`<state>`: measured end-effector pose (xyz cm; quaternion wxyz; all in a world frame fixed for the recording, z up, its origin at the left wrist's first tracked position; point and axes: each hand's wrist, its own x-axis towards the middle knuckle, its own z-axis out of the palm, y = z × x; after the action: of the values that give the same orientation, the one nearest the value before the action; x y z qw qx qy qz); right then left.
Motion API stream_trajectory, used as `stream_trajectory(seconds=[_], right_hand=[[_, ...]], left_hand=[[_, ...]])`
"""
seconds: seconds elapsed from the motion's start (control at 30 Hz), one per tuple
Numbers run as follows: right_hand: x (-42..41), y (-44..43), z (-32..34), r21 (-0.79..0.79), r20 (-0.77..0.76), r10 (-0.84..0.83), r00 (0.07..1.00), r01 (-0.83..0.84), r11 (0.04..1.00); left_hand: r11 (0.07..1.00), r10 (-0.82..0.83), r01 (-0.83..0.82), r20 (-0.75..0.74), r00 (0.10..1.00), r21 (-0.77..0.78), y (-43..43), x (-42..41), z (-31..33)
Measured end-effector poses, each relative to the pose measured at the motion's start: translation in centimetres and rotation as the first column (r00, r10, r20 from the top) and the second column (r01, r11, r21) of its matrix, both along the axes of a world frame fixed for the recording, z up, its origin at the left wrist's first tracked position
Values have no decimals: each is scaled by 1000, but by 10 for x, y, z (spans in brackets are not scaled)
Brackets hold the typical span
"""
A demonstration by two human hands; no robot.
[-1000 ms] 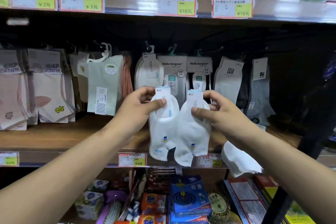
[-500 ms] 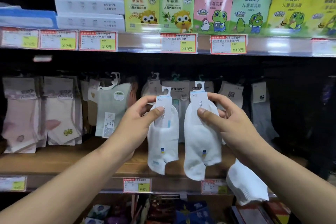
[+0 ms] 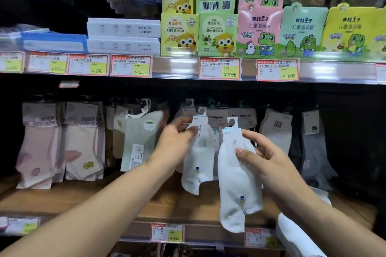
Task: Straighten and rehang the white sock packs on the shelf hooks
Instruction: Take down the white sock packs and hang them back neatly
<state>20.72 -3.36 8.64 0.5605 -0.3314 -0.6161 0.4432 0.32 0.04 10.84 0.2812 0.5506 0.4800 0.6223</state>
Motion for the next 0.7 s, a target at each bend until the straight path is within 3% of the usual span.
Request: stream_trajectory(seconds=[0.3,0.7], right_hand=[[-4,1,-6,-10,22,3,1000,-3,1000],[-8,5,-13,-36,15,8,1000,-8,999]], left_hand=[[993,108,-111,71,992,34,28,-5,13],[983,182,-181,-5,983,14,46,-11,10]])
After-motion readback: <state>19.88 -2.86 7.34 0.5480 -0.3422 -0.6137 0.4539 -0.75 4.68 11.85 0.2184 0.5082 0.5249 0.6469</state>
